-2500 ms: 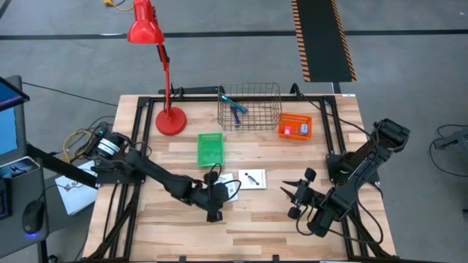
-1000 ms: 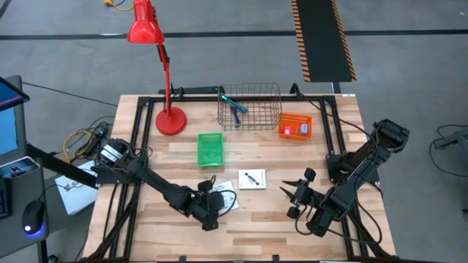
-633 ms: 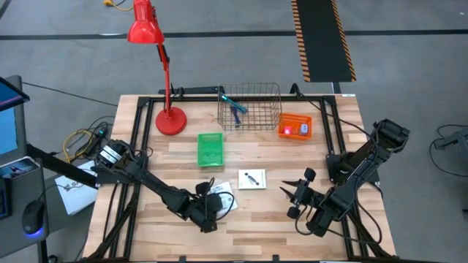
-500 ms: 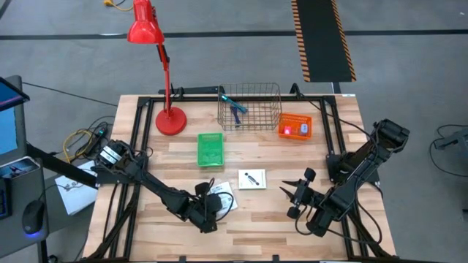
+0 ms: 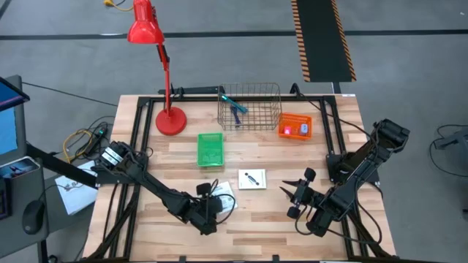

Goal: Pick and place items into bin
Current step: Put the left card reader box into the green basket

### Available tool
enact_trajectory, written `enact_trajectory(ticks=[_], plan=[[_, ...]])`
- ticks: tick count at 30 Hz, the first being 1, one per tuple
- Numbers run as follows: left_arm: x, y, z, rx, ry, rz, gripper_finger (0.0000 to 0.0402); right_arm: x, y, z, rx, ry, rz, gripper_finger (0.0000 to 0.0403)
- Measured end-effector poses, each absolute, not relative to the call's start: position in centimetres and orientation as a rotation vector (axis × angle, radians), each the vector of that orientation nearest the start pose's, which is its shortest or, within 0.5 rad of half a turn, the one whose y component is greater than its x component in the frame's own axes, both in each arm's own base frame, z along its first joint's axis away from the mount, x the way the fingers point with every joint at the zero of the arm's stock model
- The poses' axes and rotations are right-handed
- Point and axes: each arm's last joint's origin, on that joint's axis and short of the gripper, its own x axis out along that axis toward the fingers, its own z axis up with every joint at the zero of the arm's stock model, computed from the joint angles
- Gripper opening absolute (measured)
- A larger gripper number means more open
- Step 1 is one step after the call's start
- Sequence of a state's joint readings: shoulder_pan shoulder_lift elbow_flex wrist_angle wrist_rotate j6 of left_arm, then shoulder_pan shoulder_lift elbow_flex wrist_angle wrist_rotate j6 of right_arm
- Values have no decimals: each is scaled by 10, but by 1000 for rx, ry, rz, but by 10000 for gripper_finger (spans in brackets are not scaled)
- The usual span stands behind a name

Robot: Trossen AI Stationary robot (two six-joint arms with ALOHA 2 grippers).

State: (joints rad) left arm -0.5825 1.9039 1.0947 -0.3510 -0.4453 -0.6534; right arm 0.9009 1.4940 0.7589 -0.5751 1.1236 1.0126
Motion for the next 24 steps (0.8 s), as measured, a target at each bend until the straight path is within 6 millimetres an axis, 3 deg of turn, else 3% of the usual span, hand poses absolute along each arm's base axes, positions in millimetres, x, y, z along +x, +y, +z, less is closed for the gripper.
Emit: enact_trajectory(ticks=[6,13,19,24], plan=[[317,-193,148,70,931,159,94,171,174,169,-142,489,-478,98],[314,-189,147,73,961,194,94,174,175,170,-106,472,-478,98],[315,-189,148,65,952,201,94,196,167,172,-107,516,-459,97],[322,-194,161,69,929,178,94,221,160,169,-110,531,-284,71]])
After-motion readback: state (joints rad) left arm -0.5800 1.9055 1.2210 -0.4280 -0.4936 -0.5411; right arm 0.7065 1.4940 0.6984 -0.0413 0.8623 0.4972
